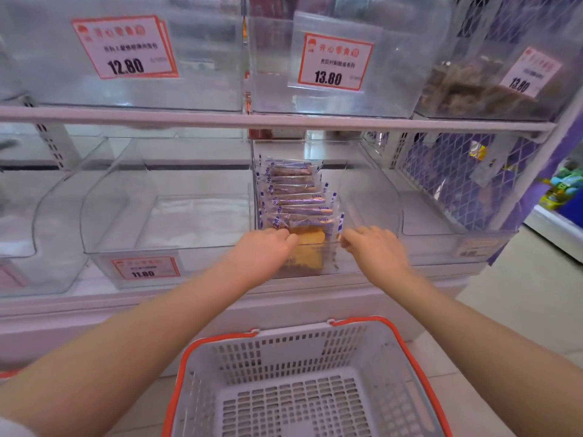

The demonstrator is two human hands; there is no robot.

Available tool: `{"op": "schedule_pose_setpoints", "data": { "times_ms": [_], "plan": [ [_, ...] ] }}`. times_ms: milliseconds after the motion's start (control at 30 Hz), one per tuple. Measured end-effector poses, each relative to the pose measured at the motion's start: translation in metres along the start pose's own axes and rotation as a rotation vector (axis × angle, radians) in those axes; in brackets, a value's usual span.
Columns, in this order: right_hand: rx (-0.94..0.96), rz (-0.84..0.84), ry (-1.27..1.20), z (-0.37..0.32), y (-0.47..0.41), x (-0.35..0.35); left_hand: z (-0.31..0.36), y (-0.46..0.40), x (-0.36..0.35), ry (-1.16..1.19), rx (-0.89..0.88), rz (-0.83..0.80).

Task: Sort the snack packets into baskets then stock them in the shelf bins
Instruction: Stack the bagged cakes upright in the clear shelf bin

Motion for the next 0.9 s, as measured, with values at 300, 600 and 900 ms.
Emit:
{"op": "schedule_pose_setpoints", "data": {
  "times_ms": [300,600,900],
  "plan": [
    [0.119,0.156,-0.206,-0.039,0.044,0.011,0.015,0.067,-0.008,0.385,-0.025,0.357],
    [0.427,-0.601,-0.450,-0.150,0.150,-0.084,0.022,0.224,-0.159,0.584,0.597,-0.413],
    [0.359,-0.797,-0.548,-0.193,0.220,-0.140,0.063,0.307,-0.223,1.588,1.314,-0.329]
  ]
}}
Point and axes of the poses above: each hand's wrist, its own y-axis away from the middle knuckle, its own x-axis out of the back of the hand, z = x × y, the point moved 3 cm from there along -y, towards the middle knuckle, and after that the axes turned 4 degrees about -z, right-handed, at the moved point
